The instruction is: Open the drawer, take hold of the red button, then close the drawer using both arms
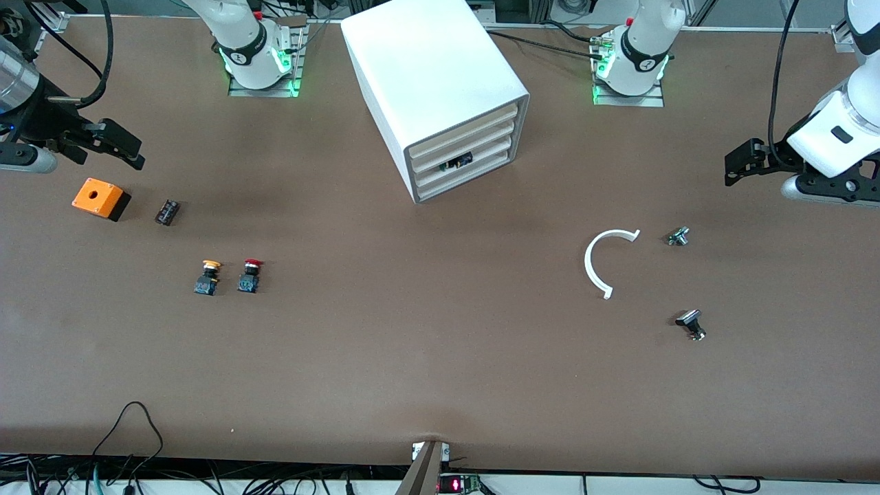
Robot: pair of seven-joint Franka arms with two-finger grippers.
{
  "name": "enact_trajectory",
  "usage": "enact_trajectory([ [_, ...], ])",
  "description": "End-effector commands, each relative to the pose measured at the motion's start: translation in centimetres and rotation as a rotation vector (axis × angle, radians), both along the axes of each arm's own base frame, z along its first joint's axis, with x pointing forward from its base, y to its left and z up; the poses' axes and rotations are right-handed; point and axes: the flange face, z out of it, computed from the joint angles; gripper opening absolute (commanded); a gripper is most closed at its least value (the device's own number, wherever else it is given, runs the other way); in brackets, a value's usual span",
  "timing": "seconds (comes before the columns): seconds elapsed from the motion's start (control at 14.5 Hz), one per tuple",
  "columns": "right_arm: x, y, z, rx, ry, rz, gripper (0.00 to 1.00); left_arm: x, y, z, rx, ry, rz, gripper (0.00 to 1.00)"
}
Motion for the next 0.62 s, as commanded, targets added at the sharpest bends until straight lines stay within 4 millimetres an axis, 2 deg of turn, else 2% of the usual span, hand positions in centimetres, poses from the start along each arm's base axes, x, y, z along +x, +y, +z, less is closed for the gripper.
enact_trajectory([
  [0.0, -0.51, 0.03, 0.69, -0.003, -0.009, 0.013, 0.99, 0.04, 0.06, 1.06, 0.02, -0.008, -0.019, 1.0],
  [0.55, -0.65, 0.29, 0.69, -0.004, -0.003, 0.017, 0.99, 0.05, 0.13, 1.14, 0.018, -0.009, -0.022, 1.0],
])
